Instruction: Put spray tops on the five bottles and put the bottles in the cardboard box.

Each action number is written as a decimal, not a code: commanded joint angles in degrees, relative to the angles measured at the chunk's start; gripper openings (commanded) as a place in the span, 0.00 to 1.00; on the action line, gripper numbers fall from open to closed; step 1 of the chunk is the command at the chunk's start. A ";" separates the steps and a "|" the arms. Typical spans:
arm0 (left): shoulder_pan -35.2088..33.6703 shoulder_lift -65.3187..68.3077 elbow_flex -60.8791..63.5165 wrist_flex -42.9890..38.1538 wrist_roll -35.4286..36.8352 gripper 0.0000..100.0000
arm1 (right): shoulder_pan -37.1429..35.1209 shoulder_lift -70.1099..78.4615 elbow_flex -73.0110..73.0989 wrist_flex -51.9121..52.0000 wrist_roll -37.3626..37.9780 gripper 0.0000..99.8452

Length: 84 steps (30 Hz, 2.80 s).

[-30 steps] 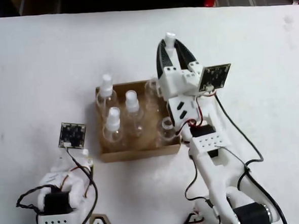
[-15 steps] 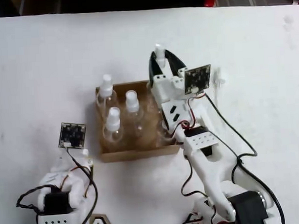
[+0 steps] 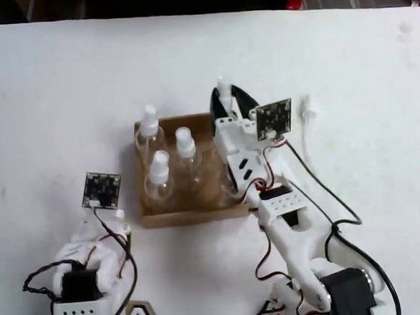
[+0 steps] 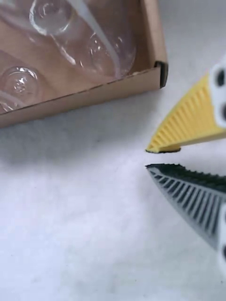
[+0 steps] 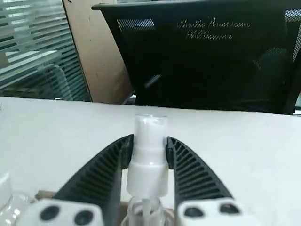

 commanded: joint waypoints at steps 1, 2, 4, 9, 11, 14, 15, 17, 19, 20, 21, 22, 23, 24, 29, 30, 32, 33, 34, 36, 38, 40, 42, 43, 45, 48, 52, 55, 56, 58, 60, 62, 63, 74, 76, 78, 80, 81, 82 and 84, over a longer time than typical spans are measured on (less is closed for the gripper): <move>0.75 -0.48 0.09 0.26 -0.26 0.05 | 0.04 -0.40 -0.35 -0.75 0.88 0.02; 0.75 -0.48 0.09 0.26 -0.26 0.05 | 0.04 -0.40 -0.35 -0.75 0.88 0.02; 0.75 -0.48 0.09 0.26 -0.26 0.05 | -0.22 -0.40 -0.26 -0.75 0.88 0.02; 0.75 -0.48 0.09 0.26 -0.26 0.05 | -0.31 -0.40 -0.26 -0.75 0.88 0.02; 0.75 -0.48 0.09 0.26 -0.26 0.05 | -0.22 -0.40 -0.26 -0.75 0.88 0.02; 0.75 -0.48 0.09 0.26 -0.26 0.05 | -0.13 -0.48 0.26 -0.75 0.88 0.02; 0.75 -0.48 0.09 0.26 -0.26 0.05 | -0.13 -0.66 0.35 -0.75 0.88 0.02; 0.75 -0.48 0.09 0.26 -0.26 0.05 | 0.04 -1.71 1.05 -0.66 0.97 0.02; 0.75 -0.48 0.09 0.26 -0.26 0.05 | 0.04 -3.74 2.11 -0.57 0.97 0.02; 0.75 -0.48 0.09 0.26 -0.26 0.05 | -0.04 -4.97 2.81 -0.57 0.97 0.02; 0.75 -0.48 0.09 0.26 -0.26 0.05 | -0.13 -6.20 3.52 -0.48 1.41 0.03; 0.75 -0.48 0.09 0.26 -0.26 0.05 | -0.22 -7.52 4.31 -0.48 2.37 0.04; 0.75 -0.48 0.09 0.26 -0.26 0.05 | -0.31 -8.66 5.10 -0.40 3.60 0.06; 0.75 -0.48 0.09 0.26 -0.26 0.05 | -0.31 -9.54 5.80 -0.40 4.22 0.08; 0.75 -0.48 0.09 0.26 -0.26 0.05 | -1.27 -11.12 7.21 0.13 4.48 0.12; 0.75 -0.48 0.09 0.26 -0.26 0.05 | -1.36 -11.12 7.21 0.92 4.48 0.12; 0.75 -0.48 0.09 0.26 -0.26 0.05 | -1.45 -11.38 7.12 2.33 4.48 0.12; 0.75 -0.48 0.09 0.26 -0.26 0.05 | -1.54 -11.56 7.12 2.68 4.48 0.12; 0.75 -0.48 0.09 0.26 -0.26 0.05 | -1.54 -11.65 7.12 2.86 4.48 0.12; 0.75 -0.48 0.09 0.26 -0.26 0.05 | -1.54 -11.65 7.12 2.77 4.48 0.12; 0.75 -0.48 0.09 0.26 -0.26 0.05 | -1.54 -11.65 7.12 2.59 4.48 0.12; 0.75 -0.48 0.09 0.26 -0.26 0.05 | -1.54 -11.74 7.12 2.59 4.48 0.12; 0.75 -0.48 0.09 0.26 -0.26 0.05 | -1.54 -11.74 7.03 2.59 4.48 0.12; 0.75 -0.48 0.09 0.26 -0.26 0.05 | -1.54 -11.74 7.03 2.59 4.48 0.12; 0.75 -0.48 0.09 0.26 -0.26 0.05 | -1.45 -11.74 7.03 2.59 4.48 0.12; 0.75 -0.48 0.09 0.26 -0.26 0.05 | -1.54 -12.62 7.03 2.86 4.84 0.12; 0.75 -0.48 0.09 0.26 -0.26 0.05 | -1.27 -15.43 7.38 3.12 4.84 0.12; 0.75 -0.48 0.09 0.26 -0.26 0.05 | -1.19 -16.84 7.38 6.02 4.92 0.08; 0.75 -0.48 0.09 0.26 -0.26 0.05 | -1.27 -17.27 7.38 6.55 5.01 0.05; 0.75 -0.48 0.09 0.26 -0.26 0.05 | -1.19 -17.63 7.12 6.73 5.01 0.01; 0.75 -0.48 0.09 0.26 -0.26 0.05 | -1.10 -17.71 7.12 6.90 5.01 0.03; 0.75 -0.48 0.09 0.26 -0.26 0.05 | -1.10 -17.63 7.12 6.90 5.01 0.02; 0.75 -0.48 0.09 0.26 -0.26 0.05 | -1.10 -17.71 7.12 6.90 5.01 0.02; 0.75 -0.48 0.09 0.26 -0.26 0.05 | -1.10 -17.71 7.38 6.90 5.01 0.05; 0.75 -0.48 0.09 0.26 -0.26 0.05 | -1.10 -17.71 7.38 6.99 4.92 0.11; 0.75 -0.48 0.09 0.26 -0.26 0.05 | -1.19 -17.71 7.38 6.99 4.92 0.17; 0.75 -0.48 0.09 0.26 -0.26 0.05 | -1.10 -17.71 7.38 6.99 4.84 0.18; 0.75 -0.48 0.09 0.26 -0.26 0.05 | -1.01 -17.71 7.38 6.99 4.84 0.17; 0.75 -0.48 0.09 0.26 -0.26 0.05 | -1.01 -17.80 7.38 6.99 4.84 0.16; 0.75 -0.48 0.09 0.26 -0.26 0.05 | -1.01 -17.80 7.12 6.73 4.75 0.14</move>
